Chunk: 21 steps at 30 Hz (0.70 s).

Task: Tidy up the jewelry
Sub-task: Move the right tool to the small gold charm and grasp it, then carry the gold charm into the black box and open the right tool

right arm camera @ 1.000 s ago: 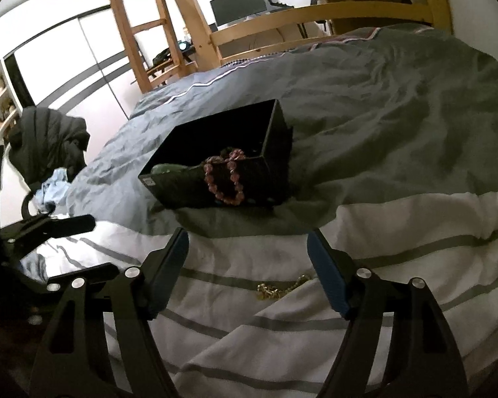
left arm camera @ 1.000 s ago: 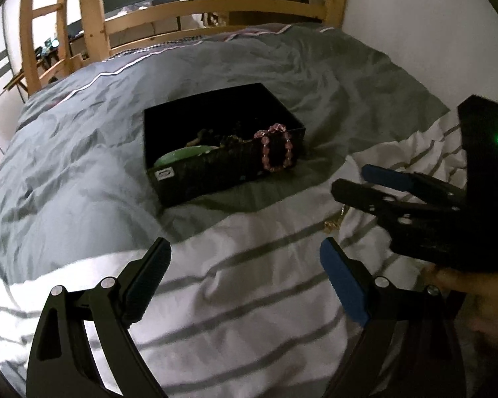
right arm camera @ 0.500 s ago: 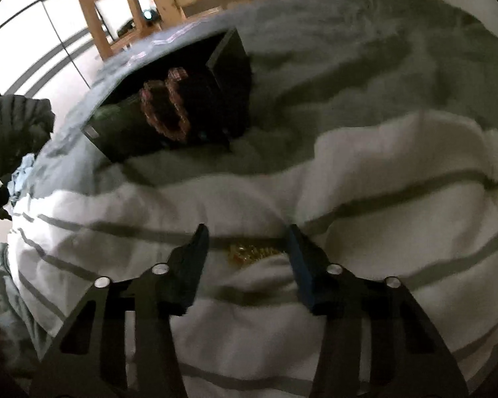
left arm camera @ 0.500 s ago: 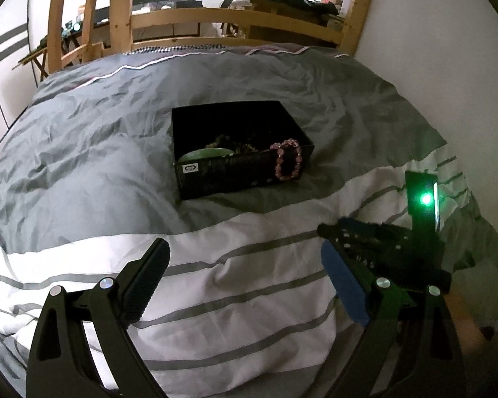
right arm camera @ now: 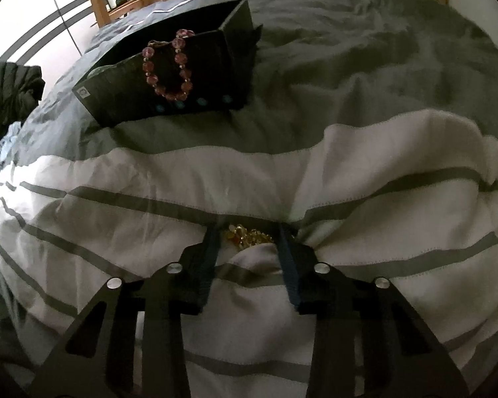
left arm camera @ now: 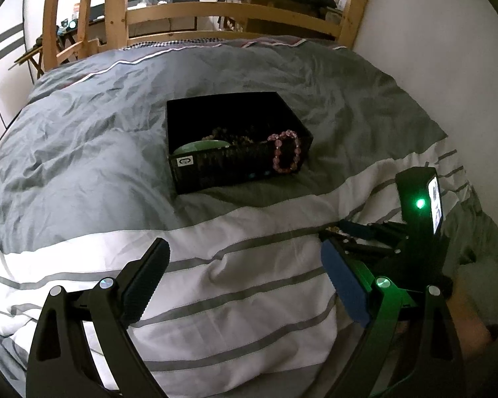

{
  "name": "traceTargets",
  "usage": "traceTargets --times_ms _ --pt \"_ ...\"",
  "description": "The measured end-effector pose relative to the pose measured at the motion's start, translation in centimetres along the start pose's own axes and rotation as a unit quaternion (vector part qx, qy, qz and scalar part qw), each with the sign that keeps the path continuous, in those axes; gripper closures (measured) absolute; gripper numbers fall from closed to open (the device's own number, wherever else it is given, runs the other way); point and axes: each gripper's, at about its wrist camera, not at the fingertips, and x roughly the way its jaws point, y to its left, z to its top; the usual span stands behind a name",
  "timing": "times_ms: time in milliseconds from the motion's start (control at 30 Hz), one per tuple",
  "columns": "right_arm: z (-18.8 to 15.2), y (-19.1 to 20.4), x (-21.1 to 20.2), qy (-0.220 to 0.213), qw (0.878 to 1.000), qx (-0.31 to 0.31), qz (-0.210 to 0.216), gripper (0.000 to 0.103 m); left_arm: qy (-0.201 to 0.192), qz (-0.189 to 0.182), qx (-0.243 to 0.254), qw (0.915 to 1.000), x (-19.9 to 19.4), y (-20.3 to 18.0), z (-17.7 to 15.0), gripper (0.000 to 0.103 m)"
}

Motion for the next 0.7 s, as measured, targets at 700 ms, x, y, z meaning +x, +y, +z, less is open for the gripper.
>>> traceTargets --times_ms 700 --pt "1.1 -5.4 -2.8 -0.079 0.952 0.175 0.237 0.093 0.003 0.012 0.015 0.9998 1.6 -0.5 0.7 0.012"
